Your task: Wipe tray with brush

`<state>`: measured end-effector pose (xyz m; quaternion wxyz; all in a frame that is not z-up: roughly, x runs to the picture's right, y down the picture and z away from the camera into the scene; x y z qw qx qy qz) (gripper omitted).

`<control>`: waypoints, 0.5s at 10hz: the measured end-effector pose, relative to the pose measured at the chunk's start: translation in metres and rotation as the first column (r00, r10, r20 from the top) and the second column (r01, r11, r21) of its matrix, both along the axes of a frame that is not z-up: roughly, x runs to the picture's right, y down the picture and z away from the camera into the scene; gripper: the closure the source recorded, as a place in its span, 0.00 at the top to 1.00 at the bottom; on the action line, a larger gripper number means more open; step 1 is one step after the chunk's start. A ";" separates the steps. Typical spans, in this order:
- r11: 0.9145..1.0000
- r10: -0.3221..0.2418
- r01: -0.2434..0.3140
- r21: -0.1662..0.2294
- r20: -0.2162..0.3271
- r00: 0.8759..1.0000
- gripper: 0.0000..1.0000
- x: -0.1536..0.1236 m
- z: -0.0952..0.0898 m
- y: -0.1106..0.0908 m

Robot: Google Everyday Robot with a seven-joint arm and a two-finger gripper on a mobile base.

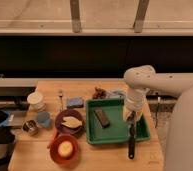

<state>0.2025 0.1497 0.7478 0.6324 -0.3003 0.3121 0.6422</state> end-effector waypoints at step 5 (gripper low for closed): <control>0.995 -0.090 0.092 -0.035 0.077 0.993 0.00 -0.075 0.028 -0.014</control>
